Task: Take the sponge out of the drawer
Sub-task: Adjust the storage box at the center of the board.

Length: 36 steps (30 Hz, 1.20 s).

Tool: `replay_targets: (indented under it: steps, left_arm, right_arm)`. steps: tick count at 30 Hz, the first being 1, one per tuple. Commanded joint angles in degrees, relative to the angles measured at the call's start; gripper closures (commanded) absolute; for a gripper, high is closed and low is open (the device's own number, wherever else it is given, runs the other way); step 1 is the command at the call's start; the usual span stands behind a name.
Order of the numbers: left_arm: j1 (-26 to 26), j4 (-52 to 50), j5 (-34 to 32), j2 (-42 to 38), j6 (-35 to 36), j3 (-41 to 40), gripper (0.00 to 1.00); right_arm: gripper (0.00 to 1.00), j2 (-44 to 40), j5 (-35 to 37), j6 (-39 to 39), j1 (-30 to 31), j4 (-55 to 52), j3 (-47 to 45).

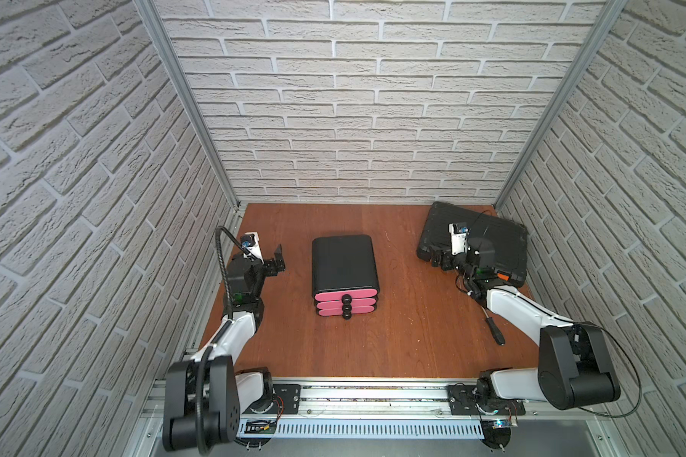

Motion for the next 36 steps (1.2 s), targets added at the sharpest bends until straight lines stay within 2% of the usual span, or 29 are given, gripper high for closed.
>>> replay_targets:
  steps: [1, 3, 5, 8, 12, 19, 23, 28, 31, 33, 35, 36]
  left_arm:
    - [-2.3, -21.0, -1.3, -2.3, -10.7, 9.7, 0.02]
    - [-4.3, -24.1, 2.9, -1.9, -14.1, 12.0, 0.02]
    - [-7.0, -20.3, 5.4, -1.6, -19.2, 10.8, 0.02]
    - [-12.2, -17.1, 7.5, -0.7, -24.6, 10.0, 0.02]
    - [-18.3, -17.1, 5.1, -1.0, -27.4, 10.6, 0.02]
    - [-26.2, -15.4, 2.8, 0.4, -29.8, 10.4, 0.02]
    - [-28.2, -12.7, 4.1, 2.3, -30.6, 9.5, 0.02]
    - [-28.4, -10.1, 3.7, 2.0, -34.1, 7.2, 0.02]
    - [-28.3, -7.9, 4.2, 1.0, -34.9, 5.2, 0.02]
    - [-28.2, -7.1, 4.2, 0.4, -34.1, 4.5, 0.02]
    - [-27.2, -10.2, 2.5, -0.7, -32.5, 5.5, 0.02]
    - [-26.2, -13.3, 0.8, -1.4, -31.4, 6.5, 0.02]
  right_arm:
    - [0.01, -0.8, -6.7, 8.0, 2.8, -11.8, 6.0]
    - [0.01, 0.0, -13.2, 11.6, 5.3, -11.0, 7.1]
    - [0.01, 0.5, -16.2, 15.4, 9.1, -8.3, 6.8]
    - [0.01, 0.3, -15.1, 19.9, 16.4, -1.4, 4.0]
    - [0.01, 0.4, -10.7, 22.6, 23.8, 1.7, 2.5]
    - [0.01, -2.8, -9.5, 25.5, 28.0, 6.9, -1.1]
    - [0.01, -3.6, -8.0, 29.1, 28.2, 8.0, -2.2]
    - [0.01, -4.3, 6.0, 33.9, 29.3, -13.3, 3.6]
    - [0.02, -5.0, 3.8, 30.5, 29.9, -10.6, 3.1]
    - [0.09, -4.8, 1.7, 27.4, 30.2, -8.3, 3.3]
    - [0.13, -4.4, 5.1, 25.2, 30.2, -12.8, 6.4]
    - [0.18, -4.2, 8.9, 23.6, 30.3, -15.6, 8.4]
